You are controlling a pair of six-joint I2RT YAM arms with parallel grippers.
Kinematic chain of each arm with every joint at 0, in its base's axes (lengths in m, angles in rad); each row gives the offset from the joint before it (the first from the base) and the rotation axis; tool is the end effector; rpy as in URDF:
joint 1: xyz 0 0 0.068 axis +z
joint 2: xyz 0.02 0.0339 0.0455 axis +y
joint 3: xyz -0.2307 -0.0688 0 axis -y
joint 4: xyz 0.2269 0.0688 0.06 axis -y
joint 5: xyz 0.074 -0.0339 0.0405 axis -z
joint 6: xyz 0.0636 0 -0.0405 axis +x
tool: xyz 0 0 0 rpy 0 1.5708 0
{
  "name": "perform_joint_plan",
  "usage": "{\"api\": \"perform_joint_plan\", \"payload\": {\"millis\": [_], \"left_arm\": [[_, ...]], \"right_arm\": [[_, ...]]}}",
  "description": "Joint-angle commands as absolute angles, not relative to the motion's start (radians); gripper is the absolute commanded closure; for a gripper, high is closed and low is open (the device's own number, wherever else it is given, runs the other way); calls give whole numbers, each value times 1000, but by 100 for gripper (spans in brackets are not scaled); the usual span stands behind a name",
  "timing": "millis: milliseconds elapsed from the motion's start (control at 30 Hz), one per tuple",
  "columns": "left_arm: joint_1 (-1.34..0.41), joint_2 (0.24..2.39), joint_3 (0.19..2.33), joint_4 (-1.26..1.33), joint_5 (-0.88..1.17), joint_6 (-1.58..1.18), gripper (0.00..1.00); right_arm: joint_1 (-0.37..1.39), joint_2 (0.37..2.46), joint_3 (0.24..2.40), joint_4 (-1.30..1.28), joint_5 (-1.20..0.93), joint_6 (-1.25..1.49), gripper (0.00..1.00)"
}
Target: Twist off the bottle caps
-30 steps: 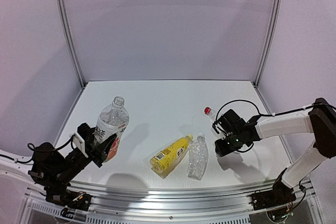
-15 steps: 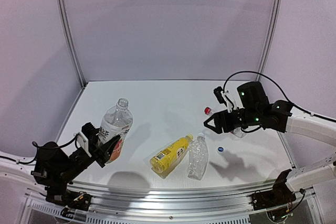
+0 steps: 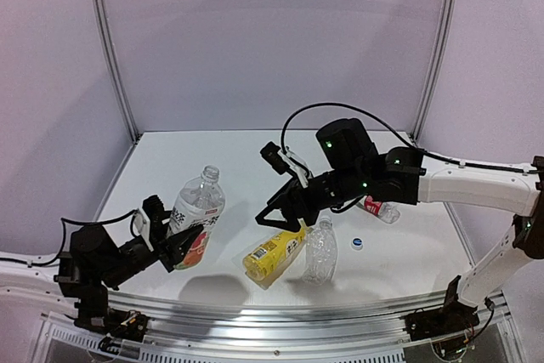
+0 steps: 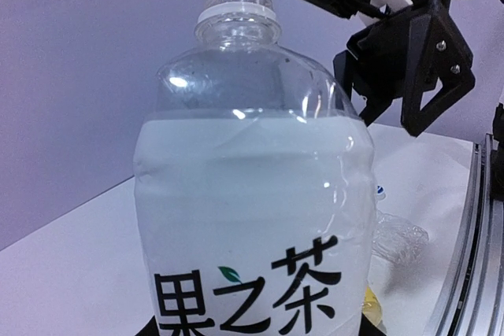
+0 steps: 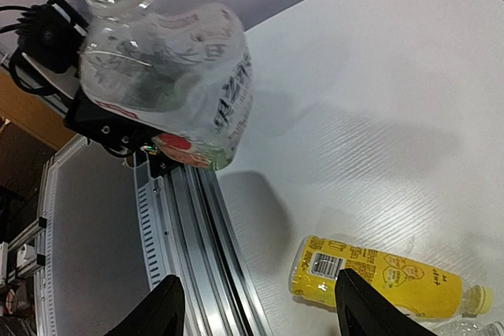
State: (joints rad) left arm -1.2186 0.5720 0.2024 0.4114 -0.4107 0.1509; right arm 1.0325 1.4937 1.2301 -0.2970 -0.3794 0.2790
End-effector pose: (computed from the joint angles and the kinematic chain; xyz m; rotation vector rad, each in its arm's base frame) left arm 0.0899 -0.1710 0.2179 0.7063 1.3873 -0.5344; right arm 0.1590 0.3123 0.2716 -1.0774 2.0569 1.1299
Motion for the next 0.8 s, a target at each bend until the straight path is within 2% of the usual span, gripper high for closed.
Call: {"api": "perform_joint_plan", "payload": {"millis": [0,500,767], "left_arm": [[-1200,608,232,384,-351,118,100],[-1200,673,262,357,-291,122,100],[-1201,655,261,351,-280,121,100]], "right_arm": [[1044,1478,1277,-213,-471,251,33],[1055,1652,1557,-345,-422,234,36],[1056,1740,1645,-401,-454,252,45]]}}
